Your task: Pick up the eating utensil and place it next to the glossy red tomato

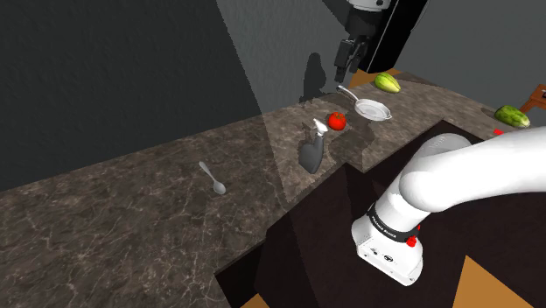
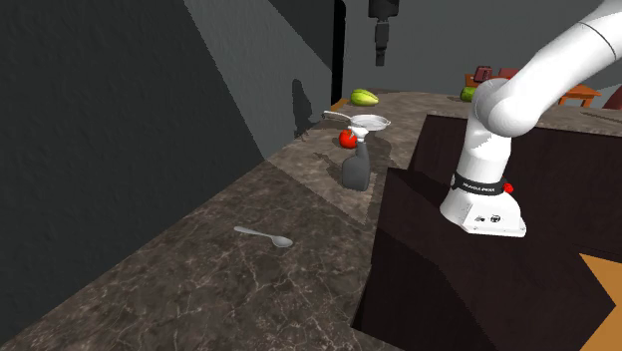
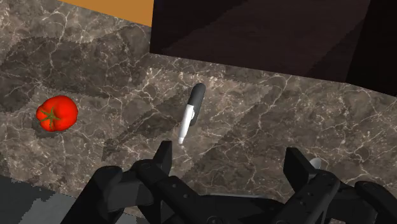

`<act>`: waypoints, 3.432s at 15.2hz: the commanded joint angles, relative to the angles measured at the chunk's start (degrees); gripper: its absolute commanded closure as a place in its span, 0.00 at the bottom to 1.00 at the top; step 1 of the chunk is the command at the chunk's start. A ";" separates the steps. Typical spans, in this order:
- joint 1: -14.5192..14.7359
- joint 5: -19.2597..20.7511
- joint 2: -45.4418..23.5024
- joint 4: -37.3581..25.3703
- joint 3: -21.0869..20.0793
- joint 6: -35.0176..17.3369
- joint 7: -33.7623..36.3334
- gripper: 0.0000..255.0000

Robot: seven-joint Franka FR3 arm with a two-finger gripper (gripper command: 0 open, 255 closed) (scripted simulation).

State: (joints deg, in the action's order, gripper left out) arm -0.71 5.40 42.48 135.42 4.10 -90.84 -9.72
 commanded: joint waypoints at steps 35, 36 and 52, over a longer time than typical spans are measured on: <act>9.34 -14.04 -61.21 -13.62 -11.53 -44.92 22.67 0.00; 9.65 -14.14 -63.38 -15.32 -11.65 -45.41 23.16 0.00; 13.06 -14.77 -85.25 -32.21 -12.16 -50.65 26.85 0.00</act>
State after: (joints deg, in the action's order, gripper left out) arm 12.29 -9.37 -42.35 103.33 -8.05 -141.17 17.14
